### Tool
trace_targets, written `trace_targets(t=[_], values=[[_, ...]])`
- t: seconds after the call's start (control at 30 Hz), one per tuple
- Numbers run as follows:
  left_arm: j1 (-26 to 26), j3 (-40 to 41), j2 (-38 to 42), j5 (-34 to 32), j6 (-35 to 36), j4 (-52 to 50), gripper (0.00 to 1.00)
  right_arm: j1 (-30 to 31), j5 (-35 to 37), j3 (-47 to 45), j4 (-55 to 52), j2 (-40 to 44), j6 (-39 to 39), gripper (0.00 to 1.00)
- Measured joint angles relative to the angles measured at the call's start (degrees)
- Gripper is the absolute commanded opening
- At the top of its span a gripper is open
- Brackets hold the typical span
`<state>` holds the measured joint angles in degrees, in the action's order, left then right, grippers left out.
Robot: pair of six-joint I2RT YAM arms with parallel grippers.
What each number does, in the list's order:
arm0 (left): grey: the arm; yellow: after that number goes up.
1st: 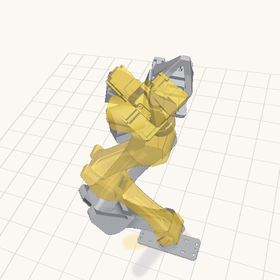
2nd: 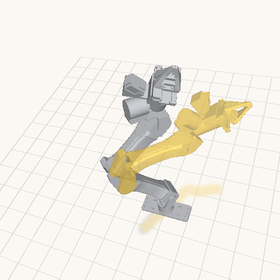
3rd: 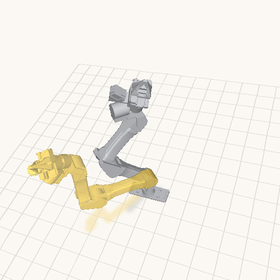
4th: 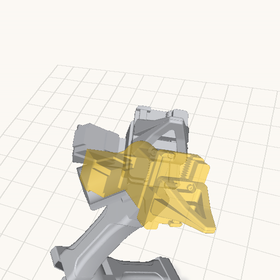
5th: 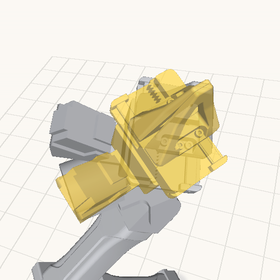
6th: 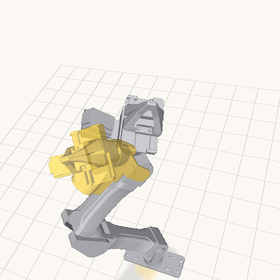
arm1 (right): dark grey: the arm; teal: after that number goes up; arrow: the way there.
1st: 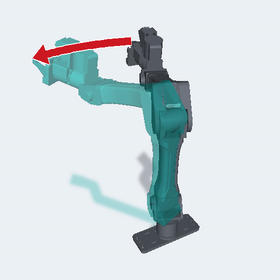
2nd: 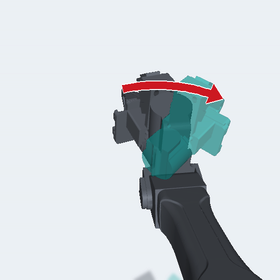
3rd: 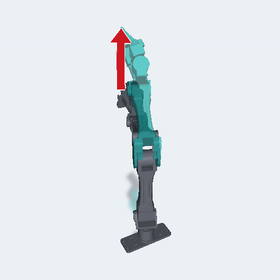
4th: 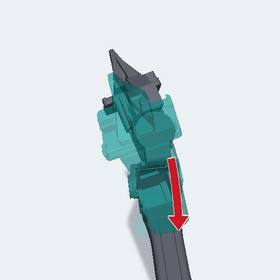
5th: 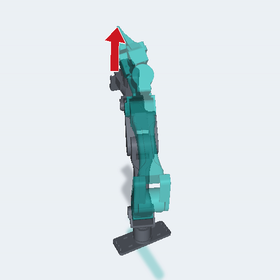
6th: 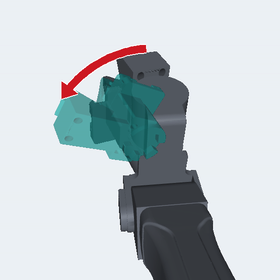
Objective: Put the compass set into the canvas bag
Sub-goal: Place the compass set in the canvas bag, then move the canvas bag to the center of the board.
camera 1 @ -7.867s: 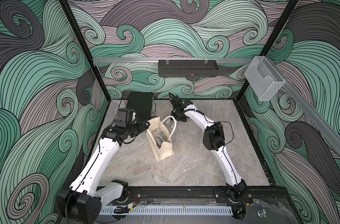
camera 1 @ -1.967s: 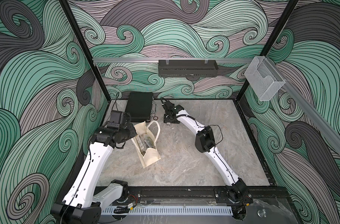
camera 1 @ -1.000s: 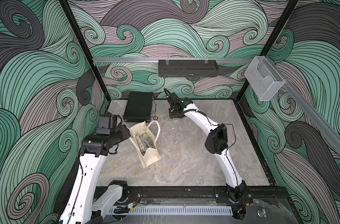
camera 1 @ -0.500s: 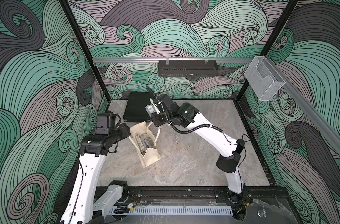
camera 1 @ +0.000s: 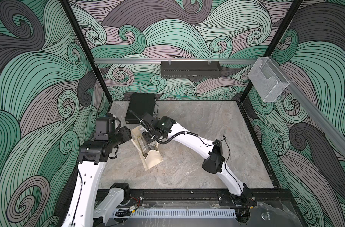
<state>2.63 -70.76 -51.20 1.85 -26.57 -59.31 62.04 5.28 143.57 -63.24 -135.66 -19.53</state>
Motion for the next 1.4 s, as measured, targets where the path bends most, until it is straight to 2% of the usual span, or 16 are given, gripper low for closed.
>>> trace_targets(t=[0.1, 0.27, 0.37, 0.57, 0.73, 0.9, 1.0, 1.1, 1.2, 1.23, 1.4], values=[[0.00, 0.96, 0.11, 0.81, 0.00, 0.13, 0.54, -0.02, -0.35, 1.46, -0.48, -2.51, -0.63, 0.47], [0.00, 2.82, 0.02, 2.60, -0.04, 0.66, 0.54, -0.24, -1.07, 3.85, -1.95, -4.44, -1.53, 0.70], [0.00, 3.32, -0.09, 3.19, -0.04, 0.96, 0.55, -0.44, -0.90, 5.25, -2.60, -4.07, -1.81, 0.75], [0.00, 3.56, -1.33, 4.57, -0.02, 1.49, 0.54, -0.61, 1.01, 5.40, -3.50, 0.57, -0.42, 0.74], [0.00, 5.03, -2.78, 5.73, -0.28, 2.47, 0.43, -1.49, 5.38, 2.43, -3.43, 8.83, 0.48, 0.67], [0.00, 5.40, -3.08, 6.91, -0.66, 3.30, 0.32, -5.35, 7.26, -1.14, -3.50, 13.57, -0.15, 0.65], [0.00, 5.66, -3.10, 7.67, -0.81, 4.00, 0.27, -7.50, 6.16, -2.78, -3.76, 12.83, -0.48, 0.59], [0.00, 5.95, -3.52, 8.31, -1.09, 4.15, 0.20, -8.02, 2.58, -3.23, -3.98, 10.56, -0.52, 0.48], [0.00, 6.21, -4.15, 9.20, -1.36, 4.55, 0.13, -7.50, 0.02, -3.32, -4.00, 8.09, -0.70, 0.20], [0.00, 6.21, -4.31, 9.49, -1.42, 4.68, 0.10, -7.26, -0.31, -3.65, -3.98, 7.50, -1.03, 0.14], [0.57, 6.34, -5.20, 11.52, -2.19, 6.01, 0.00, -7.21, 1.16, -5.99, -4.24, 7.91, -3.02, 0.05]])
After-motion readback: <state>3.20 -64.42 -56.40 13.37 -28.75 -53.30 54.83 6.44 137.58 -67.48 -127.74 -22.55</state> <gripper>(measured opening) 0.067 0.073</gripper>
